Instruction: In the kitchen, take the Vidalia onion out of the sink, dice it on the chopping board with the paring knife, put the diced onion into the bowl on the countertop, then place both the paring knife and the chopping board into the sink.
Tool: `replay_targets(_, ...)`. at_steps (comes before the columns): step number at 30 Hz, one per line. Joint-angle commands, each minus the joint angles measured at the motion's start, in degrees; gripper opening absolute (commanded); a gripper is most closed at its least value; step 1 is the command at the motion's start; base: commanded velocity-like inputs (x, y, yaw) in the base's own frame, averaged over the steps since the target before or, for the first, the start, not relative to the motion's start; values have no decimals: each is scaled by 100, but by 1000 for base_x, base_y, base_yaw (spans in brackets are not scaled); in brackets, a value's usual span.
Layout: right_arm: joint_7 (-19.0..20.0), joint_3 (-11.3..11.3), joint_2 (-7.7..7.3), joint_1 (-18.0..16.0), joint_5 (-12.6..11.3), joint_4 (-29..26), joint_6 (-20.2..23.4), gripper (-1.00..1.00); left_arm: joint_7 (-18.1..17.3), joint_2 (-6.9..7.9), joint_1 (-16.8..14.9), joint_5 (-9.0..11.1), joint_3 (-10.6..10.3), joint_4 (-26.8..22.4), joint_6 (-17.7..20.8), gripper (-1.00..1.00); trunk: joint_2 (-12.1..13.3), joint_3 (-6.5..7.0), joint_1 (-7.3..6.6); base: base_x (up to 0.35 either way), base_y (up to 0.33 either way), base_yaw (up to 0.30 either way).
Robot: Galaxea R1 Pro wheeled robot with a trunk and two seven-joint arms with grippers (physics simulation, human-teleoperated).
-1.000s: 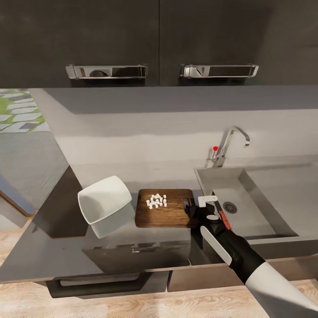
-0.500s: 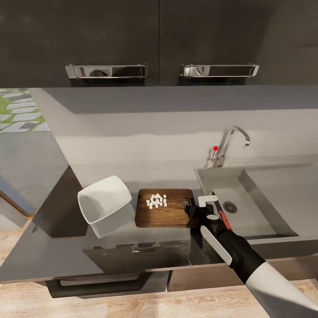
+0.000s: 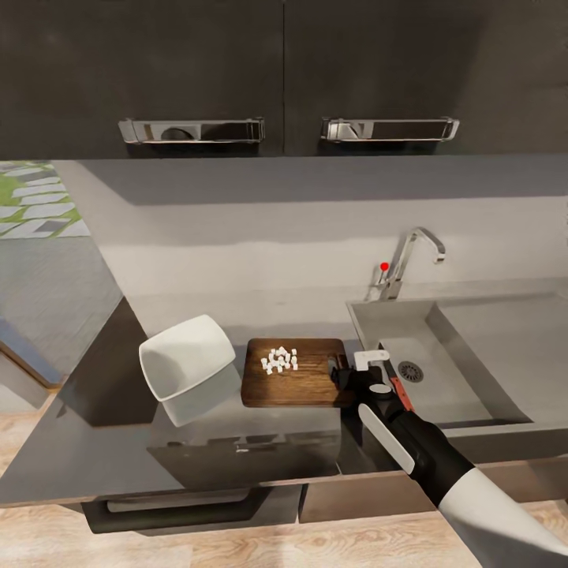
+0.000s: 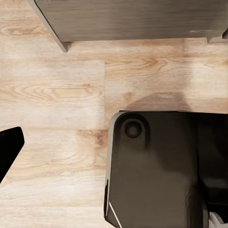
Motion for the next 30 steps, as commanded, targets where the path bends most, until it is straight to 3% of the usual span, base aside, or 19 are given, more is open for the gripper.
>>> replay_targets(1,-52,23,-8,-4,-74,3,74,-100,31,7,2,45,-43,-11,-7,100,-9,-2,5,0,0,-10)
replay_targets(30,-46,23,-5,-6,-73,3,66,-100,25,7,2,51,-43,-5,-7,100,-9,263,5,0,0,0)
